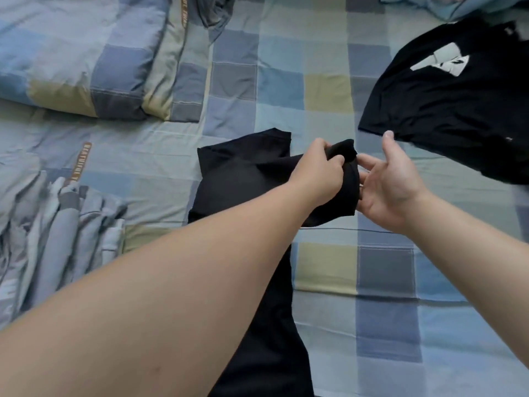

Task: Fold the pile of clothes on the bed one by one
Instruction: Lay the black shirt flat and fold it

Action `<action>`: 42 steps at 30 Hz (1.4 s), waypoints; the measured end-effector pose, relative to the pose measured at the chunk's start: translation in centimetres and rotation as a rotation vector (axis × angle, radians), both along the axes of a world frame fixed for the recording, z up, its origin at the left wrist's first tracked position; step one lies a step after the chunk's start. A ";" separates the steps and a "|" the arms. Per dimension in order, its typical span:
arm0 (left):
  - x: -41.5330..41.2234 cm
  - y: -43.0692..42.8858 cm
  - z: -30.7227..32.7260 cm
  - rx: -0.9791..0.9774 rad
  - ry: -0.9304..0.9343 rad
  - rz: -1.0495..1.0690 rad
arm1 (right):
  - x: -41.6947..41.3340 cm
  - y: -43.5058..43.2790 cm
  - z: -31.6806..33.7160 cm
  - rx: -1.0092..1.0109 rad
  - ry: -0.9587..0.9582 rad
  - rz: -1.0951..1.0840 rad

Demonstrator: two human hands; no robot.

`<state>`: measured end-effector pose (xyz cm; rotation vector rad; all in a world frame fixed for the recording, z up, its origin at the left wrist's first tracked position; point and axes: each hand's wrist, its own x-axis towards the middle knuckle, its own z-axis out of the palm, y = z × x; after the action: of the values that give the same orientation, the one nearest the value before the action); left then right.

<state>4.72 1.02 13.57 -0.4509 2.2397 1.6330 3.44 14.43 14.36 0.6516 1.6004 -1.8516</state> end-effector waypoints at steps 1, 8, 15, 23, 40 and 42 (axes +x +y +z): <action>-0.2 1.6 -0.1 0.014 -0.002 -0.001 | -0.1 1.5 -0.2 0.007 0.004 -0.015; 0.2 2.1 -1.2 -0.019 -0.010 0.054 | -0.1 3.6 -1.6 0.004 -0.011 -0.020; 2.0 -11.1 -6.4 -0.410 -0.124 0.127 | -0.4 -2.5 -5.1 0.145 -0.009 0.212; 2.2 -19.4 -14.8 -0.935 -0.213 -0.082 | -0.1 -8.1 -15.1 0.768 0.494 0.679; 3.4 -16.5 -31.0 -1.042 0.119 -0.441 | 0.4 -9.5 -32.4 1.287 0.819 0.929; 3.3 -16.6 -30.8 -1.024 0.096 -0.442 | 0.4 -9.5 -32.5 1.282 0.793 0.943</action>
<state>7.98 -15.60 -17.27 -0.0677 2.8349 0.2198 3.82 4.94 -18.09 -0.4861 2.8333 -0.1844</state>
